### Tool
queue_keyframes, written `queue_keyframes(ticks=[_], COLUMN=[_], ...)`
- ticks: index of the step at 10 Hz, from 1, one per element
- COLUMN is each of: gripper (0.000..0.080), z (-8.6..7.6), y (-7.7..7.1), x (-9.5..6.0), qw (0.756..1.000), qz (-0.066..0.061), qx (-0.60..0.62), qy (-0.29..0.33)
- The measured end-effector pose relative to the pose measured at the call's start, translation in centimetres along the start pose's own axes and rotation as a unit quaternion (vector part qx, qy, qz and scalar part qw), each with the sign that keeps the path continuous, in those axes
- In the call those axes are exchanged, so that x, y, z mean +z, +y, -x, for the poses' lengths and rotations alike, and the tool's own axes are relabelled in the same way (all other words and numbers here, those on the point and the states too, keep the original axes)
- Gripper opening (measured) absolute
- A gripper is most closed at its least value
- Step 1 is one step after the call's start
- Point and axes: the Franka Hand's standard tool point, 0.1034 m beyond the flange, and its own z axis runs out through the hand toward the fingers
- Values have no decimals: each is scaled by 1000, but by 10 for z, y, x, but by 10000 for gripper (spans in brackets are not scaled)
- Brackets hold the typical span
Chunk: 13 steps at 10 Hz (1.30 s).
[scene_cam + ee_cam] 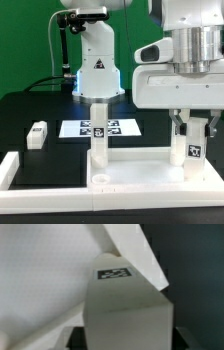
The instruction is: Assemble desk
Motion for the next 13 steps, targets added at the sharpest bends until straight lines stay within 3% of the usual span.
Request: queue_keyframes(ticks=[2, 3, 5, 6, 7, 12, 13], gripper=[294, 294, 293, 294, 294, 294, 294], z=[-2, -3, 4, 1, 1, 1, 2], y=[3, 6, 12, 10, 12, 13, 13], x=[0, -3, -1, 1, 1, 1, 2], qw=[998, 987, 948, 908, 888, 832, 811], qz=[2, 7, -2, -16, -23, -19, -17], qx=[65, 157, 317, 415, 455, 550, 580], qy=[-1, -16, -33, -52, -61, -70, -70])
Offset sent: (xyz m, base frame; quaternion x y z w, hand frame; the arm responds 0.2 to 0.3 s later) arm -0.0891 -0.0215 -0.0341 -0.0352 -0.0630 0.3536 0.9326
